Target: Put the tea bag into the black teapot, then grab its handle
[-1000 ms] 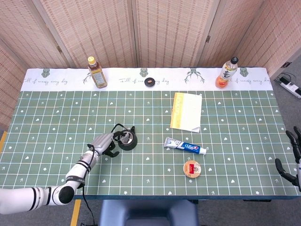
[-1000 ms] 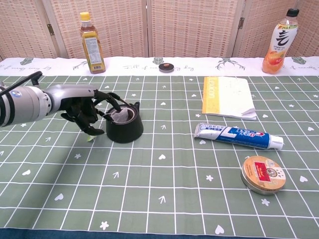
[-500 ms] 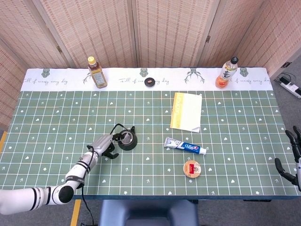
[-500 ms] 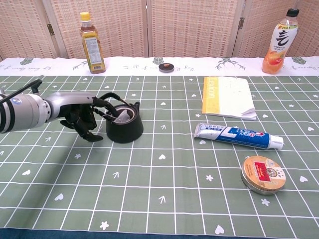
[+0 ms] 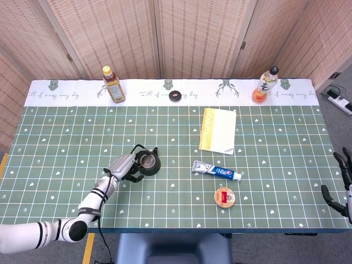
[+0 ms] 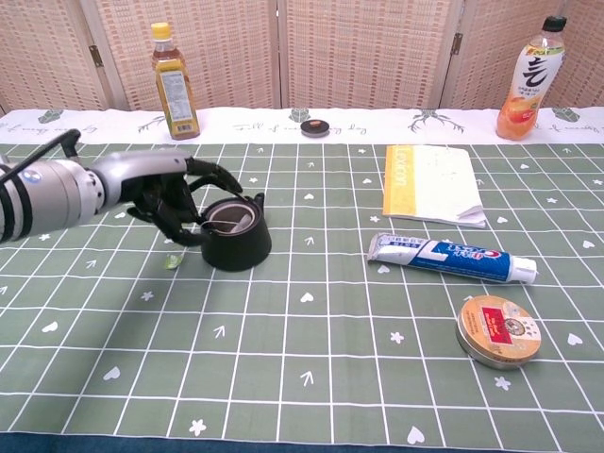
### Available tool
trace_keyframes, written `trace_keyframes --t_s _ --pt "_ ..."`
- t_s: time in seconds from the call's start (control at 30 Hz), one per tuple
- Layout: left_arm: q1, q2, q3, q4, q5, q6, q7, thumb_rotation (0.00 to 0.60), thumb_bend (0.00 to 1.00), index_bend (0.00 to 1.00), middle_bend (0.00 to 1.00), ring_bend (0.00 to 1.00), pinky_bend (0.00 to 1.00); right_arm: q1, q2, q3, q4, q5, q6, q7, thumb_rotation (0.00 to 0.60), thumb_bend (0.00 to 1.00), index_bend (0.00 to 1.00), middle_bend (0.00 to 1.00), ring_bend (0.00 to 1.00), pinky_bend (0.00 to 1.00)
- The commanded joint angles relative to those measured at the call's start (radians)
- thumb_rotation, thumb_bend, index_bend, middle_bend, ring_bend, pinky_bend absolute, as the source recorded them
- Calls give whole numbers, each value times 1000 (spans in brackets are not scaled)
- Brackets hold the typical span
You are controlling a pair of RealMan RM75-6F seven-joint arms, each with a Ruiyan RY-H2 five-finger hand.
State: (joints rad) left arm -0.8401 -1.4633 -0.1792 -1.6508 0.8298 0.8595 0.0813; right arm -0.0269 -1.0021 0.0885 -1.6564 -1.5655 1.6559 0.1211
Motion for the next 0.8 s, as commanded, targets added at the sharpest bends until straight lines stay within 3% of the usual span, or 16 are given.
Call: trace_keyframes --t_s 0.03,0.2,0.3,0.37,0.5,0.63,0.73,0.8 --pt "26 49 -27 -73 80 92 26 600 261 131 1000 1000 1000 1 -1 -2 -1 -4 -1 -5 600 416 0 0 0 0" --pt "106 218 5 -259 193 267 151 600 227 119 1000 1000 1000 1 -1 -3 2 -5 -1 0 600 416 0 0 0 0" --pt "216 321 68 -361 326 454 240 600 220 108 974 985 1000 12 -1 1 4 17 -31 3 600 416 0 0 0 0" --pt "307 371 126 -390 448 596 299 600 218 104 883 897 973 22 -2 2 0 25 -51 -6 600 416 0 0 0 0" --pt "481 419 216 -355 654 855 402 600 216 105 624 560 651 34 -13 0 -14 20 -68 -45 600 416 0 0 0 0" --pt "643 416 267 -275 727 1047 460 600 202 116 333 258 264 48 -29 -1 -25 23 -90 -94 600 416 0 0 0 0" --pt "733 383 287 -215 713 1110 456 600 181 115 181 102 131 62 -44 0 -29 31 -112 -131 600 416 0 0 0 0" --pt "772 348 295 -165 724 1127 439 600 171 114 150 70 109 73 -54 2 -30 40 -131 -152 600 416 0 0 0 0"
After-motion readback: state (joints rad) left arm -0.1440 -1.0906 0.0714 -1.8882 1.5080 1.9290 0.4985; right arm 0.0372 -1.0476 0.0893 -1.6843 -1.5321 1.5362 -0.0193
